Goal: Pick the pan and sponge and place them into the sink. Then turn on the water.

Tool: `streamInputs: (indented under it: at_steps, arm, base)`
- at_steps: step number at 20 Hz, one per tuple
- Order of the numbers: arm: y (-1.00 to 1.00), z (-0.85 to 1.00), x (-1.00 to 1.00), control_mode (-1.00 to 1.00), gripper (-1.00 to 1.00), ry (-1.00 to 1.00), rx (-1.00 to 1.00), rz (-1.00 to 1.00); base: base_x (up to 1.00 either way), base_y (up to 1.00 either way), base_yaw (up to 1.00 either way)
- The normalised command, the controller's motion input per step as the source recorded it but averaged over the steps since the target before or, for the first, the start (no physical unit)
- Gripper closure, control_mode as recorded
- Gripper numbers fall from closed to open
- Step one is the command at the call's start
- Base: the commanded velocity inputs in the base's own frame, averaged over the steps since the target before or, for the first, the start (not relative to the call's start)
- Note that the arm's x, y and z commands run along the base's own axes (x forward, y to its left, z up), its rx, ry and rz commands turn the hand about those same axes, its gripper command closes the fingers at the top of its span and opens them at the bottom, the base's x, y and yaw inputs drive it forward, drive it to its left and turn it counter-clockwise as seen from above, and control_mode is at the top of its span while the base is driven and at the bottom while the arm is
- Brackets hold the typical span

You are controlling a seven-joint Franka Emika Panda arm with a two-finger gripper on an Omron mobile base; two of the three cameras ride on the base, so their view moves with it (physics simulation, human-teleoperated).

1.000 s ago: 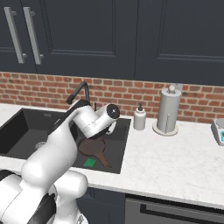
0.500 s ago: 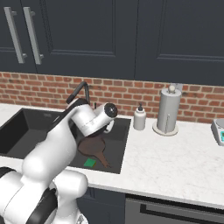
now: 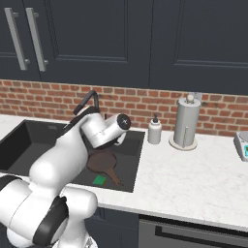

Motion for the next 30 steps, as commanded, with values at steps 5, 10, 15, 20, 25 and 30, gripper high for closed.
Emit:
streamInputs:
  at_steps: [5, 10, 15, 20, 25, 30]
  arm:
    - [0.01, -0.02, 0.14, -1.0, -1.0, 0.0, 0.05, 0.0]
    - [0.05, -0.06, 0.12, -1.0, -1.0, 0.0, 0.02, 0.0]
    - [0.07, -0.06, 0.16, -1.0, -1.0, 0.0, 0.01, 0.0]
    - [0.17, -0.06, 0.16, -1.0, -1.0, 0.0, 0.0, 0.0]
    - [0.16, -0.06, 0.21, -1.0, -1.0, 0.0, 0.0, -0.01]
    - [0.04, -0.03, 0.21, -1.0, -1.0, 0.0, 0.01, 0.0]
  base:
    - [0.0, 0.0, 0.0]
    - [0.0, 0.0, 0.0]
    - [0.0, 0.0, 0.0]
    - [0.0, 0.0, 0.0]
    - [0.0, 0.0, 0.0]
    - [0.0, 0.0, 0.0]
